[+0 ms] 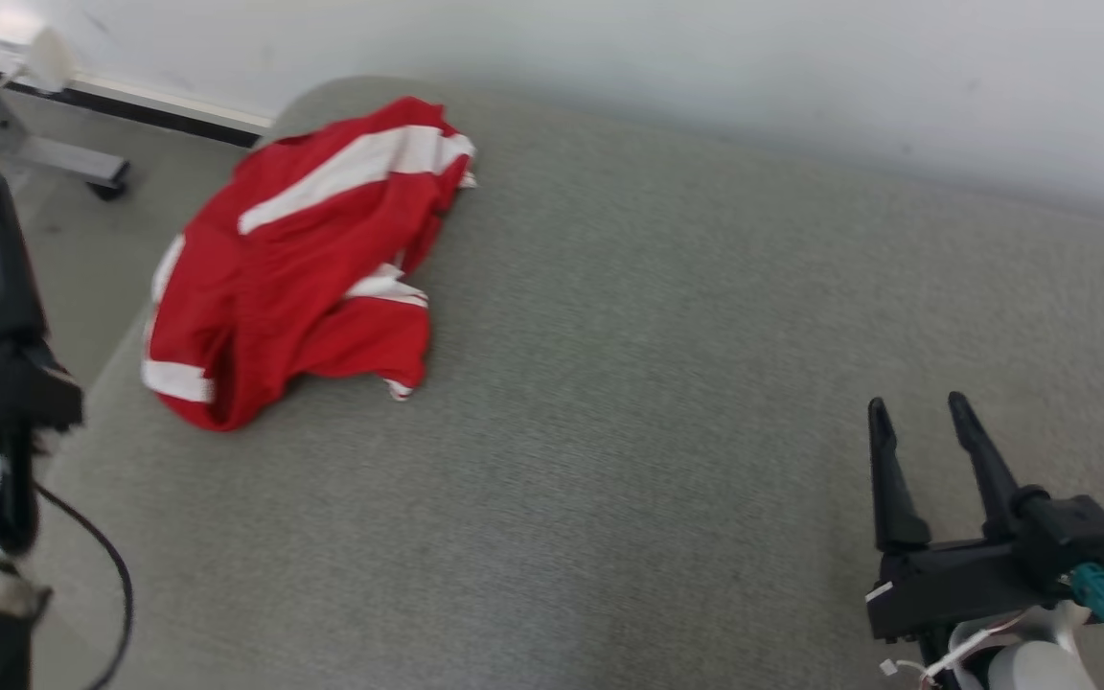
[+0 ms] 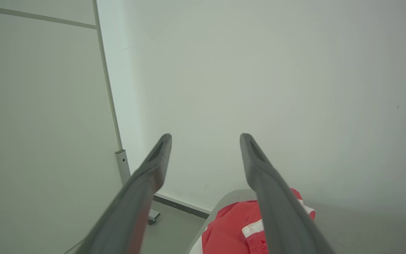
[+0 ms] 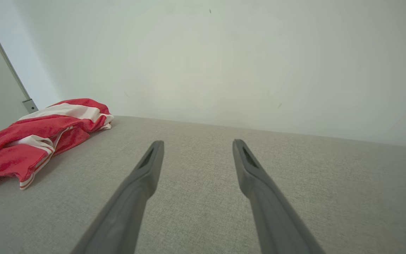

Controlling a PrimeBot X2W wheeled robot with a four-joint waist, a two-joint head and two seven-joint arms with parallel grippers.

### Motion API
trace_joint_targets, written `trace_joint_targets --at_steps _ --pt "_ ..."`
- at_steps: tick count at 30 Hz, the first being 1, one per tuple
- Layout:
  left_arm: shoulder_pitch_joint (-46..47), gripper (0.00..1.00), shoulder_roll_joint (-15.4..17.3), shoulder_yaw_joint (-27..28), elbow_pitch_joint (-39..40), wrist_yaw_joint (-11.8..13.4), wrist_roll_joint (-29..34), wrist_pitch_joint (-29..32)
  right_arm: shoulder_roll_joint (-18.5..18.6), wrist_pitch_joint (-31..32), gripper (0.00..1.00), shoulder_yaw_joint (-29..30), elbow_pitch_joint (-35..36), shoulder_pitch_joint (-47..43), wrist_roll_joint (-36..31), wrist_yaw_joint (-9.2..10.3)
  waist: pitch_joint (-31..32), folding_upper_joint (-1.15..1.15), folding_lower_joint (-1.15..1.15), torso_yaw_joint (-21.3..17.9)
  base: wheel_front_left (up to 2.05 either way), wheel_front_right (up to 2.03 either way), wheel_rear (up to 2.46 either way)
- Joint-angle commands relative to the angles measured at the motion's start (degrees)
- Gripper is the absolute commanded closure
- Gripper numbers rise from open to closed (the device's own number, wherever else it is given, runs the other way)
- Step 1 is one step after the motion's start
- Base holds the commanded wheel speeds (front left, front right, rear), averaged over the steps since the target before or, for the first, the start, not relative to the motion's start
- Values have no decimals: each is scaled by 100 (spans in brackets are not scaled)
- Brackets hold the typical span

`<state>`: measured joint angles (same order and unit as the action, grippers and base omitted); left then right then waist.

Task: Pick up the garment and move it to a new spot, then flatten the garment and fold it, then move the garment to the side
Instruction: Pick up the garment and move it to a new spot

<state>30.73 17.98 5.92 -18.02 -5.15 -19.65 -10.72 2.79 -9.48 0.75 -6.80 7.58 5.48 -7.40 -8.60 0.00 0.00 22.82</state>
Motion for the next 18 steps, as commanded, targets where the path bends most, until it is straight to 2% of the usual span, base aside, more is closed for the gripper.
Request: trace_joint_targets --at_steps 1,6,15,18 --pt "433 0 142 -31 -115 -58 -26 116 16 1 0 120 70 85 -94 -17 -893 0 0 -947 0 0 0" --pt "1257 0 476 -147 -484 -135 -111 369 13 -59 0 365 200 167 -100 -16 -1288 0 0 -1409 0 0 0" --pt "2077 0 805 -470 -1386 -210 -248 807 14 -128 0 399 273 315 -29 -16 -1643 0 0 -1810 0 0 0" --pt "2277 0 1013 -534 -1818 -230 -321 1040 12 -149 0 365 272 341 -1 -16 -1720 0 0 -1919 0 0 0"
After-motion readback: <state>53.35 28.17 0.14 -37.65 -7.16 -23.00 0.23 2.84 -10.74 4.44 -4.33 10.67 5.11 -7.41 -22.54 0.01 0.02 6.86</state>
